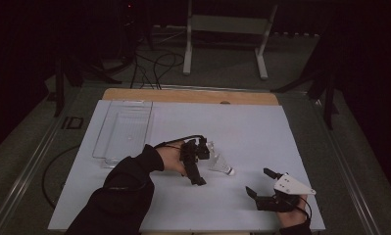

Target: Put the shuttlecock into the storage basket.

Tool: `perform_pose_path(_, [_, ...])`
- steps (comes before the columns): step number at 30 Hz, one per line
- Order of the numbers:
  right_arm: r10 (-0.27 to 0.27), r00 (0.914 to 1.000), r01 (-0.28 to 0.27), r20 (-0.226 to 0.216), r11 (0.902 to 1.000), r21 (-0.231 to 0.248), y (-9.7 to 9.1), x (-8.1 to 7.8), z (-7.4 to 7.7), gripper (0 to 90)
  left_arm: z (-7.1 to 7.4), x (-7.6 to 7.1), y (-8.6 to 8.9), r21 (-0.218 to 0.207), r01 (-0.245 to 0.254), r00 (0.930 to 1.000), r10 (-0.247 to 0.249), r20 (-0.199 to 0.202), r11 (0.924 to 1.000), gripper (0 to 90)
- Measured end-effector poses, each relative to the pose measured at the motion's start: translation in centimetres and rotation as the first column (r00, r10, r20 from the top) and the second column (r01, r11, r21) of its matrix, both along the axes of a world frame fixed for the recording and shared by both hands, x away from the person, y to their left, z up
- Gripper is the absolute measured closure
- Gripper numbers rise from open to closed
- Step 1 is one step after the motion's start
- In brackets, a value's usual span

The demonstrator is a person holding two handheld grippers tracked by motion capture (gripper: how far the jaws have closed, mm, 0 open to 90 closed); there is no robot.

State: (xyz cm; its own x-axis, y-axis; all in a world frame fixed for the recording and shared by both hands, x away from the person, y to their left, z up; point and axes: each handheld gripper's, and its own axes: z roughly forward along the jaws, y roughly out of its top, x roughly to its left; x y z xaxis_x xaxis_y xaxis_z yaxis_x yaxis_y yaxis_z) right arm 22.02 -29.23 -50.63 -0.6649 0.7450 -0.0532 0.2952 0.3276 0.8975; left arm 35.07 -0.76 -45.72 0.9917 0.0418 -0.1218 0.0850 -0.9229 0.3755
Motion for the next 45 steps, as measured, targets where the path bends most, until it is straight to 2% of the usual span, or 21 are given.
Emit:
perform_pose_path(10, [-0.001,1.0,0.001,-0.001,1.0,0.0,-0.1,0.0,0.0,9.9,-0.9,0.6,-1.0,0.008,0.0,1.0,0.0,0.009,1.0,2.4])
perform_pose_path(15, [-0.001,1.0,0.001,-0.003,1.0,0.003,-0.1,0.0,0.0,9.9,-1.3,0.7,-1.6,-0.005,0.002,1.0,-0.002,0.009,1.0,5.5])
perform_pose_path(24, [0.001,1.0,-0.001,-0.004,1.0,0.004,-0.1,-0.1,0.0,9.9,-1.9,0.7,-2.8,-0.014,0.009,0.999,-0.008,0.044,0.9999,20.1])
perform_pose_path(33, [0.001,1.0,-0.001,-0.003,1.0,0.004,-0.2,0.0,0.0,9.9,-2.1,0.9,-3.3,-0.016,0.008,0.999,-0.007,0.044,0.9998,38.7])
perform_pose_path(45, [0.0,1.0,0.0,-0.004,1.0,0.006,-0.2,0.0,0.0,9.9,-2.7,1.2,-4.4,-0.016,0.011,0.9987,-0.01,0.05,0.9998,50.3])
